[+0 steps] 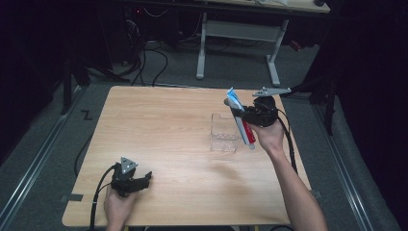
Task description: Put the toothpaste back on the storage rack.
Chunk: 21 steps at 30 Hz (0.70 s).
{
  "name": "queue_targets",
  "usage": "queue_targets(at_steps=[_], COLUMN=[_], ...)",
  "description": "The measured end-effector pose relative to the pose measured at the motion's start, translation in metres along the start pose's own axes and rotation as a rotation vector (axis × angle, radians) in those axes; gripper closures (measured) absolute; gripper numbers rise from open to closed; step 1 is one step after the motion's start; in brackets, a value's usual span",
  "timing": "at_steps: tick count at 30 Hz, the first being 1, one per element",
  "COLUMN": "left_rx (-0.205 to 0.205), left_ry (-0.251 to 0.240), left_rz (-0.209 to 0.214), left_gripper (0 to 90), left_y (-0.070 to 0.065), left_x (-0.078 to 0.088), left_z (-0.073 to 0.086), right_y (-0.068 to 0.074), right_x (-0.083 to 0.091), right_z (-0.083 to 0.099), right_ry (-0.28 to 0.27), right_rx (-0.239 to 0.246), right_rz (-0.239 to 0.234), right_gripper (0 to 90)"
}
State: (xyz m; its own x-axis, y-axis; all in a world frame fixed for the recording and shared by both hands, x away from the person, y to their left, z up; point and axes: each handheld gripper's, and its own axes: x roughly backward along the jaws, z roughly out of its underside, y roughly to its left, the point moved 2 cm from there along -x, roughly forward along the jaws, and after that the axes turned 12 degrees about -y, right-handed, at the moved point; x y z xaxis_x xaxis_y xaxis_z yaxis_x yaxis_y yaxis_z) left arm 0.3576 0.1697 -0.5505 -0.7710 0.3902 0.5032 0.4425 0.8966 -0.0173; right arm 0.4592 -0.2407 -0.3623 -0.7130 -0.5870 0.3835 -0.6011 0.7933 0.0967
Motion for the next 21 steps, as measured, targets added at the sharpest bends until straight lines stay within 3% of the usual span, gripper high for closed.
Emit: queue_targets(at_steps=[9,21], left_rx=[0.000,0.001], left_ry=[0.001,0.001], left_rz=[-0.001,-0.001], left_gripper=[23.6,23.7], left_y=[0.000,0.000], left_x=[0.000,0.000], left_z=[0.000,0.000], right_y=[0.001,0.013], right_x=[-0.011,-0.026], right_z=[-0.006,-0.017], right_ry=[-0.008,-0.060], right_rx=[-0.002,0.004], right_rz=[0.021,0.008], right_gripper=[72.3,72.1])
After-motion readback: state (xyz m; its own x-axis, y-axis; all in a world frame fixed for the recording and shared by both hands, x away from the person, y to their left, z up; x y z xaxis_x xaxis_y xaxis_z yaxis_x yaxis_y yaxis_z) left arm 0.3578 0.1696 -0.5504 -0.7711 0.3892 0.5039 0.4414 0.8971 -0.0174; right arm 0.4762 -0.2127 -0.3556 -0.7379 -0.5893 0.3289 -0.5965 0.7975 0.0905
